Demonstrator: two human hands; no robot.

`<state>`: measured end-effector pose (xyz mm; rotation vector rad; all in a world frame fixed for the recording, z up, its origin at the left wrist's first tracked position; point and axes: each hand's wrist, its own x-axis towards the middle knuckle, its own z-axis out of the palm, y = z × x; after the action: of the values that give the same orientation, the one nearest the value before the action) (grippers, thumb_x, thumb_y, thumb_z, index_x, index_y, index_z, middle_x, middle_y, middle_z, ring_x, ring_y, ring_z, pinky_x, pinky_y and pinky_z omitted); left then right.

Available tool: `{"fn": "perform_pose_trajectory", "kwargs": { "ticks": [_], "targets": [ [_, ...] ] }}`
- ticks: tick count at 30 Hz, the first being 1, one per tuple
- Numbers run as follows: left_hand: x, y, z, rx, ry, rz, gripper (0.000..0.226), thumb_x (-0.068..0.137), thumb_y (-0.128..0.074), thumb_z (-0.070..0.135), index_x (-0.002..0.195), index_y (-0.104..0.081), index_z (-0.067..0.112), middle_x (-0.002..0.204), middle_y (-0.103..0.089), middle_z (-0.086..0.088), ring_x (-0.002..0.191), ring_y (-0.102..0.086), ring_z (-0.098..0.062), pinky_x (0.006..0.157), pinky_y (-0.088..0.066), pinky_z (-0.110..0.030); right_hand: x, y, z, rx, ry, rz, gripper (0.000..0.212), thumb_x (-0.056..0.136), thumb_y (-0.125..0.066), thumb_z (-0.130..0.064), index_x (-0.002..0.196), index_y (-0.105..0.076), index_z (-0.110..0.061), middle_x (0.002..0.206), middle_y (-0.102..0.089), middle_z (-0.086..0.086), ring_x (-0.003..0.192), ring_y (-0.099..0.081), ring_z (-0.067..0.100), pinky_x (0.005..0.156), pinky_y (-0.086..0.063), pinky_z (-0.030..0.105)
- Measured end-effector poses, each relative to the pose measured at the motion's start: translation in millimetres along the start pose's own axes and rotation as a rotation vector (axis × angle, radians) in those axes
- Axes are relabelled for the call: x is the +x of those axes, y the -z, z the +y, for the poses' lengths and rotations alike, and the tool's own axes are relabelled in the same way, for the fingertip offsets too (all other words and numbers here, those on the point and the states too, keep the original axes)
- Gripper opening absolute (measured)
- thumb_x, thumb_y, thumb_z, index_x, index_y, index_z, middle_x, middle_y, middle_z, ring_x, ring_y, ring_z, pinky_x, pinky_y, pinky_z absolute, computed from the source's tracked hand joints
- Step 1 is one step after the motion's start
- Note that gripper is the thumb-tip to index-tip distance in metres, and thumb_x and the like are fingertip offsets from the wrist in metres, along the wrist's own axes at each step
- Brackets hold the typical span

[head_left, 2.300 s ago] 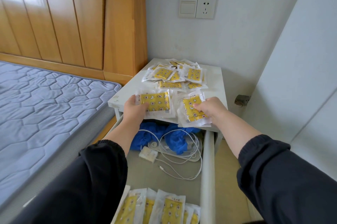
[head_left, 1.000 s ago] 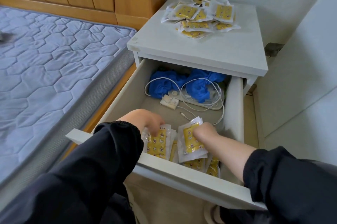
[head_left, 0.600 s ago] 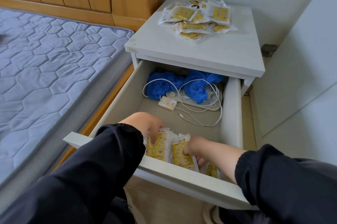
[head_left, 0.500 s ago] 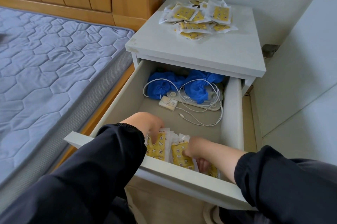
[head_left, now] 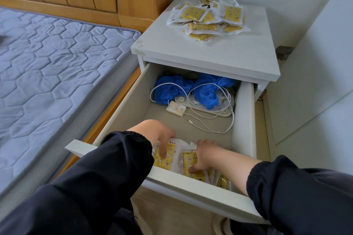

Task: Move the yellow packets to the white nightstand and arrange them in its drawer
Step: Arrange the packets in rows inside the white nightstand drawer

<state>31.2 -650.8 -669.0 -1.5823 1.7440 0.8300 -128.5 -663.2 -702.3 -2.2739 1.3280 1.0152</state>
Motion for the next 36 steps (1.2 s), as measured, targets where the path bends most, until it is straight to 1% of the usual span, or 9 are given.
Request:
{"fn": "perform_pose_trajectory", "kwargs": {
  "ticks": [5,9,12,15,16,22,26,31,36],
  "targets": [
    [3.6,-0.1,3.0,-0.022,-0.030,0.004,0.092,0.078,-0.077,0.033,0.150,-0.021,0.027,0.146,-0.037,-0.004,0.131,-0.039,-0.027,0.104,-0.039,-0.042,-9.9,4.7,1.3,-0.107,0.110,0.063,0.086,0.073,-0.058,-0.073,0.133,-0.046,-0.012,0.126,-0.053,0.007,0.114,-0.053,0.028,0.093,-0.048,0.037],
    [3.8,-0.8,6.0,-0.011,-0.045,0.004,0.093,0.079,-0.076,0.035,0.151,-0.018,0.028,0.150,-0.032,-0.003,0.135,-0.034,-0.026,0.107,-0.036,-0.041,-14.2,5.7,0.6,-0.250,0.105,0.129,0.084,0.077,-0.044,-0.079,0.130,-0.051,-0.014,0.123,-0.055,0.006,0.113,-0.053,0.027,0.085,-0.044,0.036],
    [3.3,0.6,8.7,-0.021,-0.064,-0.001,0.087,0.081,-0.074,0.036,0.150,-0.022,0.026,0.148,-0.034,-0.003,0.135,-0.035,-0.026,0.106,-0.035,-0.039,-14.2,4.7,0.6,-0.234,0.095,0.135,0.088,0.078,-0.043,-0.079,0.136,-0.045,-0.014,0.131,-0.049,0.008,0.120,-0.047,0.029,0.092,-0.044,0.040],
    [4.9,0.7,9.1,-0.056,-0.070,-0.013,0.082,0.081,-0.074,0.037,0.147,-0.028,0.026,0.144,-0.040,-0.002,0.130,-0.040,-0.025,0.105,-0.038,-0.040,-11.4,2.0,1.2,-0.064,0.118,0.088,0.093,0.078,-0.054,-0.071,0.146,-0.023,-0.016,0.143,-0.034,0.009,0.130,-0.037,0.030,0.101,-0.040,0.045],
    [5.7,0.6,8.6,-0.066,-0.069,-0.019,0.081,0.081,-0.074,0.037,0.147,-0.028,0.026,0.143,-0.041,-0.002,0.128,-0.041,-0.025,0.104,-0.039,-0.040,-10.6,1.4,1.0,-0.024,0.142,0.076,0.093,0.078,-0.057,-0.068,0.147,-0.021,-0.017,0.144,-0.032,0.009,0.131,-0.035,0.031,0.103,-0.039,0.045],
    [9.0,0.2,5.1,-0.113,-0.055,-0.059,0.080,0.080,-0.074,0.039,0.145,-0.029,0.028,0.144,-0.041,0.000,0.128,-0.042,-0.024,0.106,-0.038,-0.042,-8.9,3.7,1.5,-0.003,0.230,0.028,0.088,0.076,-0.065,-0.061,0.144,-0.026,-0.021,0.140,-0.033,0.011,0.130,-0.033,0.033,0.104,-0.038,0.044],
    [9.1,-2.1,0.9,-0.154,-0.027,-0.053,0.084,0.079,-0.076,0.038,0.146,-0.027,0.029,0.143,-0.042,0.001,0.128,-0.042,-0.024,0.107,-0.038,-0.042,-4.7,3.4,1.4,0.095,0.194,0.035,0.092,0.075,-0.064,-0.064,0.145,-0.024,-0.021,0.142,-0.032,0.011,0.131,-0.032,0.033,0.106,-0.036,0.045],
    [8.3,0.2,1.4,-0.150,-0.037,-0.041,0.071,0.083,-0.072,0.036,0.143,-0.037,0.025,0.139,-0.046,0.000,0.127,-0.044,-0.023,0.105,-0.039,-0.038,-1.8,5.5,2.3,0.092,0.171,0.036,0.089,0.077,-0.061,-0.065,0.144,-0.028,-0.016,0.142,-0.034,0.013,0.130,-0.034,0.033,0.105,-0.037,0.042],
    [4.3,1.7,-0.6,-0.222,0.005,0.040,0.074,0.085,-0.070,0.036,0.147,-0.029,0.028,0.143,-0.044,-0.001,0.128,-0.045,-0.024,0.107,-0.038,-0.039,-1.2,9.2,2.8,0.177,0.151,0.102,0.083,0.084,-0.055,-0.060,0.146,-0.026,-0.013,0.146,-0.033,0.013,0.131,-0.036,0.033,0.105,-0.038,0.043]
  ]
}}
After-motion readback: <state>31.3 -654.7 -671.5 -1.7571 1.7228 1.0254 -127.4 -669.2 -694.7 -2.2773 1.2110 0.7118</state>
